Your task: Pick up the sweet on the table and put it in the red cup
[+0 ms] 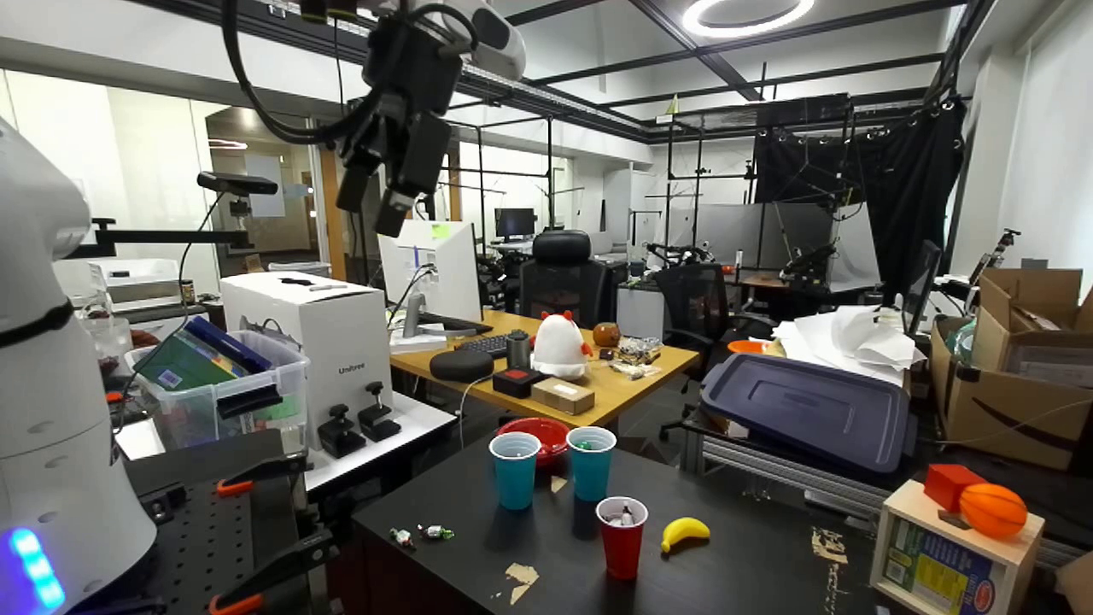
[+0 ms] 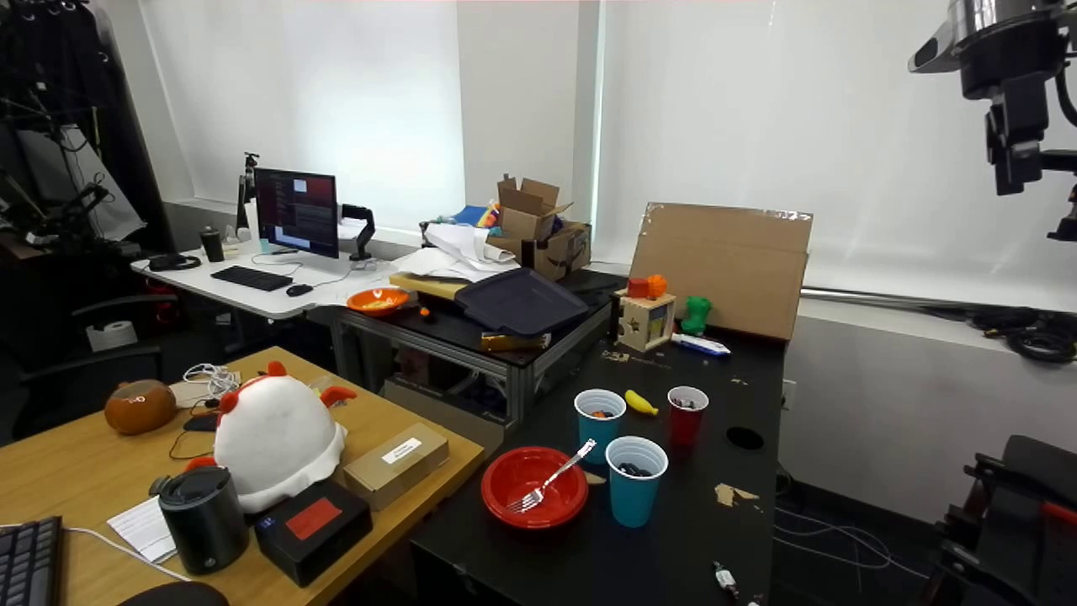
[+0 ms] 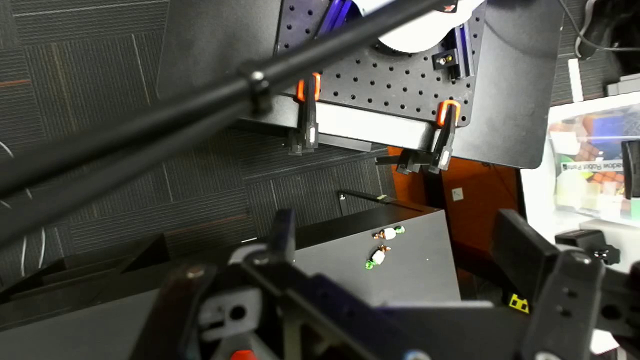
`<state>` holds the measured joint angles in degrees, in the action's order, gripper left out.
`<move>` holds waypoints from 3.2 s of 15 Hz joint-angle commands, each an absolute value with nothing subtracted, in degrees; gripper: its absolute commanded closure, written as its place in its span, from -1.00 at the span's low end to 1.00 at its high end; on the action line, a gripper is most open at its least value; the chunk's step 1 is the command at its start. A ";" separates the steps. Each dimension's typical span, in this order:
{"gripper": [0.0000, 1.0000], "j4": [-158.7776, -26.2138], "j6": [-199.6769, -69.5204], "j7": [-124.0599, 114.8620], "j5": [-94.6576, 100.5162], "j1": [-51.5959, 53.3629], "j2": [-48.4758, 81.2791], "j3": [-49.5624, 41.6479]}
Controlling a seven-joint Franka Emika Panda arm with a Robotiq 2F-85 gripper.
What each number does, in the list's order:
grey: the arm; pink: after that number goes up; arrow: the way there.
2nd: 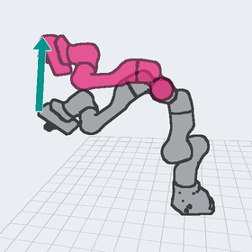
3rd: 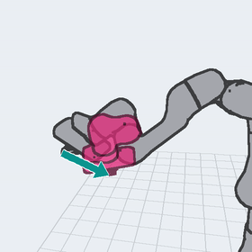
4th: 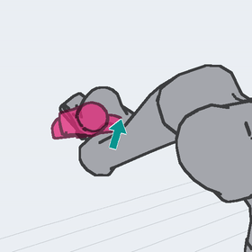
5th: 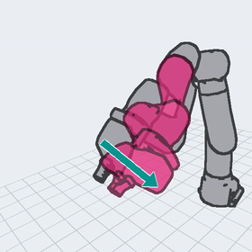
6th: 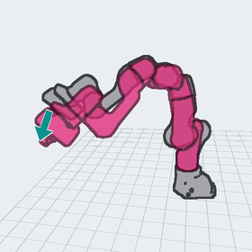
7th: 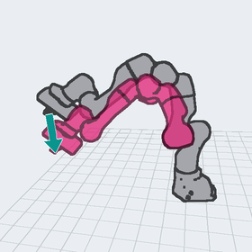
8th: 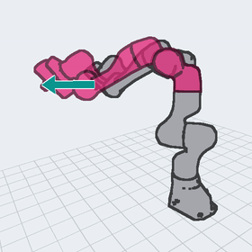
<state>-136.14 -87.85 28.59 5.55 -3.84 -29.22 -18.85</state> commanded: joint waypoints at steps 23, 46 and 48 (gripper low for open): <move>-1.00 -135.77 -110.78 31.30 -8.92 -3.34 -5.62 -14.11; -1.00 -120.76 -137.79 10.83 -17.40 -3.08 42.71 5.85; -1.00 -118.60 -138.89 8.88 -17.37 -3.00 45.81 6.31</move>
